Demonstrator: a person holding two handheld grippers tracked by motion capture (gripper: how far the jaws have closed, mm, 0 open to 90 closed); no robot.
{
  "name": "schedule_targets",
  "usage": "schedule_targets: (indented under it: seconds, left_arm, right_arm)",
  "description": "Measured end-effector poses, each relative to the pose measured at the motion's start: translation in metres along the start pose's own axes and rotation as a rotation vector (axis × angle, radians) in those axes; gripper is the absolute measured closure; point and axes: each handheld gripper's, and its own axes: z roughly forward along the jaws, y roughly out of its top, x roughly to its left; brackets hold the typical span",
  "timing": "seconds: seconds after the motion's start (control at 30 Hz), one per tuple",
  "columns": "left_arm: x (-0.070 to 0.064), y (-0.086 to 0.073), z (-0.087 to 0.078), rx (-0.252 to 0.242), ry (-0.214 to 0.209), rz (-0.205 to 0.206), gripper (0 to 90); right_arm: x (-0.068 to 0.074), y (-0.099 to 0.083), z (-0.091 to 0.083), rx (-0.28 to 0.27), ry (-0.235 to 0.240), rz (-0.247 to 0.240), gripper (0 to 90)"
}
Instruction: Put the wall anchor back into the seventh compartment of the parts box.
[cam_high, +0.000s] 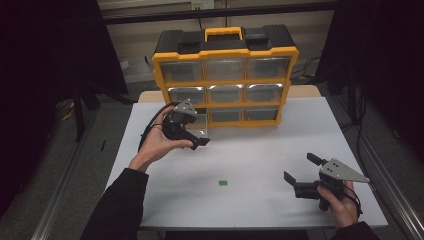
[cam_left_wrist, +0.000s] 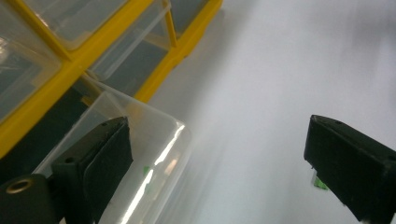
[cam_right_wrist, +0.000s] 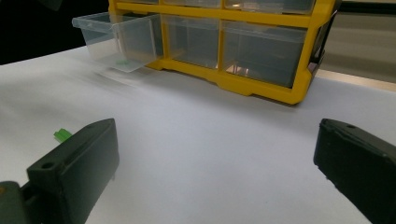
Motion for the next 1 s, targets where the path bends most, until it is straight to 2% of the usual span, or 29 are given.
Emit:
schedule_targets:
  seconds: [0.03, 0.07, 0.2, 0.23, 0.3, 0.43, 0.73, 0.8, 0.83, 0.9, 0.93, 1.0]
  left_arm:
    - [0.0, -0.001, 0.0, 0.003, -0.01, 0.014, 7.3]
    - [-0.003, -0.002, 0.001, -0.022, -0.016, -0.011, 7.0]
    - [-0.013, -0.006, 0.008, -0.02, -0.039, -0.019, 4.9]
    - [-0.014, -0.007, 0.009, -0.002, -0.041, 0.004, 4.9]
    - [-0.016, -0.008, 0.012, 0.009, -0.056, 0.008, 4.8]
    - [-0.023, -0.008, 0.016, -0.001, -0.069, 0.019, 4.4]
    - [-0.039, -0.007, 0.031, 0.051, -0.114, 0.059, 4.2]
    - [-0.044, -0.008, 0.037, 0.06, -0.126, 0.054, 4.2]
    - [-0.045, -0.008, 0.04, 0.077, -0.131, 0.076, 4.2]
    - [-0.048, -0.007, 0.043, 0.091, -0.152, 0.082, 4.3]
    - [-0.05, -0.008, 0.045, 0.082, -0.146, 0.076, 4.5]
    - [-0.051, -0.008, 0.047, 0.099, -0.156, 0.08, 4.5]
  right_arm:
    - [0.0, 0.0, 0.0, 0.0, 0.0, 0.001, 0.1]
    - [0.0, 0.0, 0.0, -0.001, 0.0, -0.001, 0.1]
    - [0.0, 0.0, 0.0, 0.0, 0.001, -0.001, 0.1]
    - [0.0, 0.0, 0.0, -0.001, 0.001, 0.0, 0.1]
    - [0.001, 0.0, 0.0, -0.002, 0.0, -0.001, 0.1]
    - [0.0, 0.0, 0.0, -0.001, -0.002, -0.001, 0.1]
    - [0.001, 0.0, 0.0, 0.0, 0.001, -0.002, 0.1]
    - [0.001, 0.0, -0.001, 0.002, -0.001, -0.002, 0.1]
    - [0.001, 0.0, 0.0, 0.001, 0.001, -0.001, 0.1]
    - [0.001, 0.0, 0.0, 0.0, 0.003, -0.001, 0.1]
    - [0.001, 0.0, -0.001, 0.001, 0.0, -0.001, 0.1]
    - [0.001, 0.0, 0.0, 0.002, 0.0, 0.0, 0.1]
